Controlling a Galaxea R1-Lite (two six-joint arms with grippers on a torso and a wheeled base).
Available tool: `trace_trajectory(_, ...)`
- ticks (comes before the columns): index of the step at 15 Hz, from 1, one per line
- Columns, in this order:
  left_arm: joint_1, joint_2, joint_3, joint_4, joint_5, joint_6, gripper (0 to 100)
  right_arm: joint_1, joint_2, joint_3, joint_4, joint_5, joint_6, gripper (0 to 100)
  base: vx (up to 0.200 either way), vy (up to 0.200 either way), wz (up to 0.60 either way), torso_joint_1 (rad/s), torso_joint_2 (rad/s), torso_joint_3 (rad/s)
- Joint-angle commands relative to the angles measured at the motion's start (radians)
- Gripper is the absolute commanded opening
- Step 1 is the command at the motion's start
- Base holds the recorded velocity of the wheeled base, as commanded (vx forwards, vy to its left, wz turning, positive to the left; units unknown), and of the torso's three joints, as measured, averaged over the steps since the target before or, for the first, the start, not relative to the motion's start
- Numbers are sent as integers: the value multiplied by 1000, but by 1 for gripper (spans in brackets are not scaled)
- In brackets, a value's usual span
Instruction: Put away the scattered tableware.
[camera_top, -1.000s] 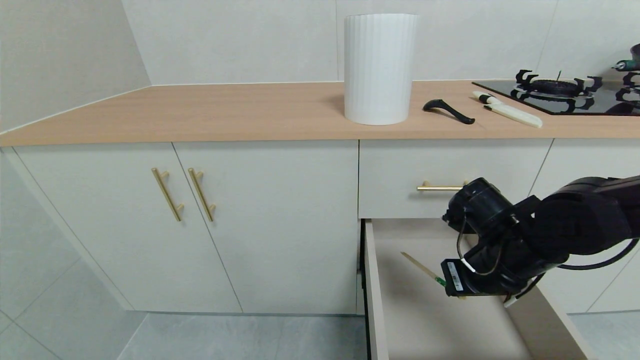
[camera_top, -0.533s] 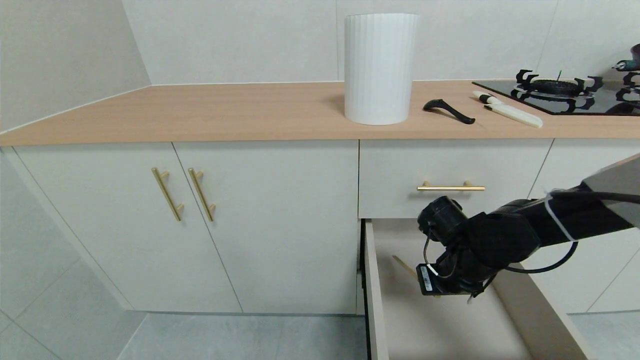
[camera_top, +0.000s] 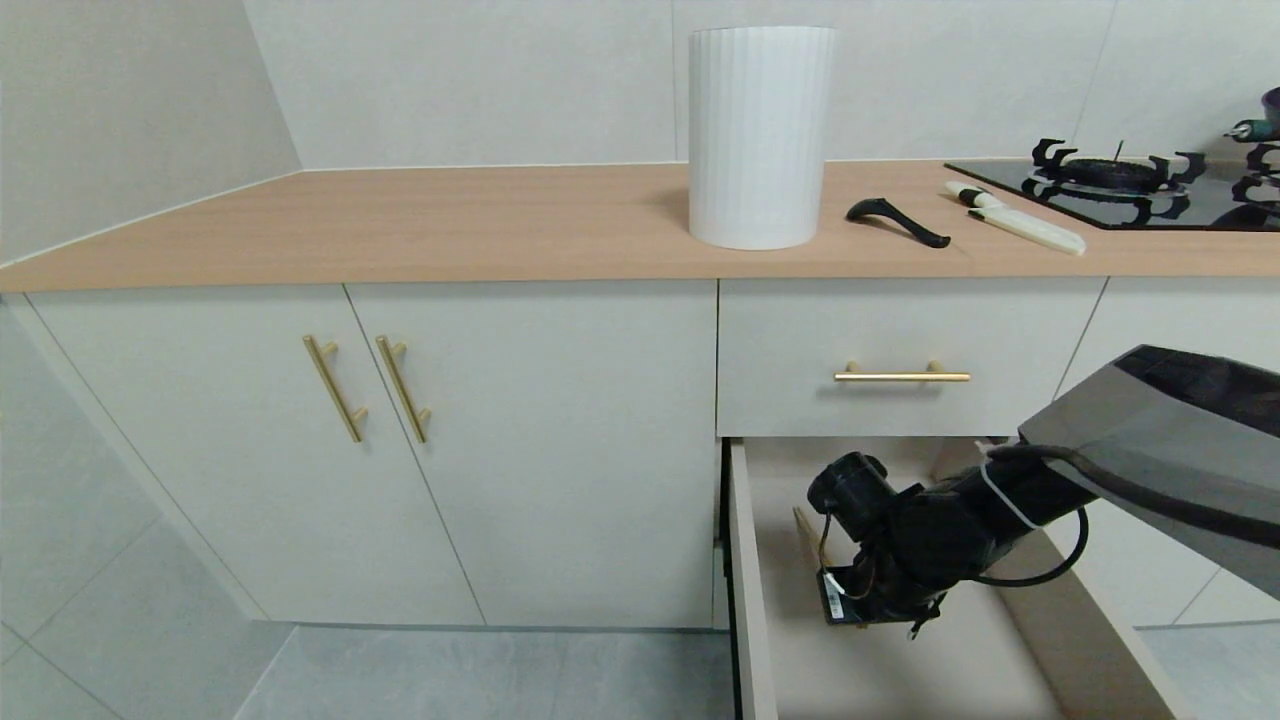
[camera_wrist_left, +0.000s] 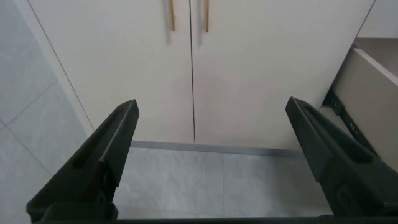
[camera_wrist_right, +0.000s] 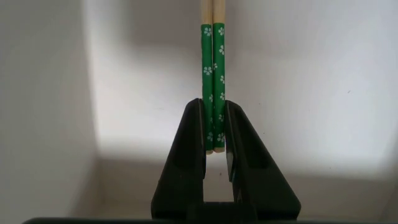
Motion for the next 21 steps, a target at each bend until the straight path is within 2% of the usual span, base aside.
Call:
trace_trajectory(1,0,1,0,0,0,0,100,2,42,1,-5,-4,0,0,0,0,0,0,0,0)
trace_trajectory(10,0,1,0,0,1,0,100,18,44,-1,-25,-30,15,0,0,0,0,0,0,0)
trace_trajectory(11,0,1,0,-1,0,0,100,18,44,-2,-25,-30,21,100,0,0,0,0,0,0)
trace_trajectory(17,0,1,0,0,0,0,100,19,38,-1,-25,-30,35,100,0,0,0,0,0,0)
trace_trajectory(21,0,1,0,0,1,0,100,41,-145,96,-17,-45,-32,100,0,0,0,0,0,0)
